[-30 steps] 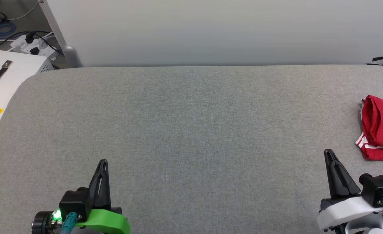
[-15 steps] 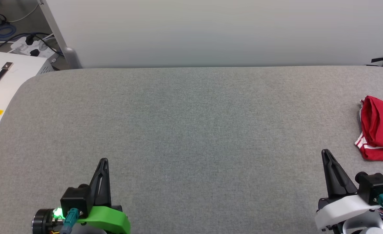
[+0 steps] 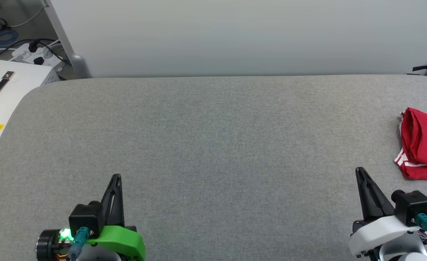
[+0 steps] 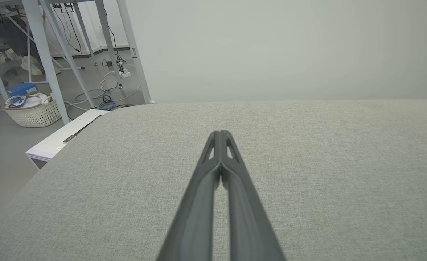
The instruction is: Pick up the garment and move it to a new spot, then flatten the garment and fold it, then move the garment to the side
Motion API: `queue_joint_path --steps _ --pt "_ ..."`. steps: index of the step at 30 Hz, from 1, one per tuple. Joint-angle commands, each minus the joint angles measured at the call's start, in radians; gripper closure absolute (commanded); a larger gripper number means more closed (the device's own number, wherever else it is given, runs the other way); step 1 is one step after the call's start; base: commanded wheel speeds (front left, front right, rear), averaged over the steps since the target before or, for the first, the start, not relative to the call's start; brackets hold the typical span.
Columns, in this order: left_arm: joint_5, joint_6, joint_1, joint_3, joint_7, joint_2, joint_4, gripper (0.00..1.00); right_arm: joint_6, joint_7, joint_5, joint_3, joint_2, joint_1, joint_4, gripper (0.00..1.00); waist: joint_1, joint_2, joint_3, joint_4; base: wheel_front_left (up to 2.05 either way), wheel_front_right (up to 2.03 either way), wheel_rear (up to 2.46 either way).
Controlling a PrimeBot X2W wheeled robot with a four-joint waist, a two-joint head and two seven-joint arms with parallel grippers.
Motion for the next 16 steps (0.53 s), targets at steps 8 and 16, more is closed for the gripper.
queue_joint_path --steps 8,16 --pt "0.013 0.008 -0.025 -0.001 0.021 -0.005 -0.001 1.00 0.000 0.019 -0.020 0.001 0.010 -0.018 -0.010 1.00 0.0000 0.0000 -0.003 -0.001 0.00 0.00 0.00" --pt "0.018 0.009 -0.032 -0.001 0.037 -0.005 -0.001 1.00 0.000 0.035 -0.031 0.001 0.015 -0.021 -0.011 1.00 0.0000 0.0000 -0.007 -0.002 0.00 0.00 0.00"
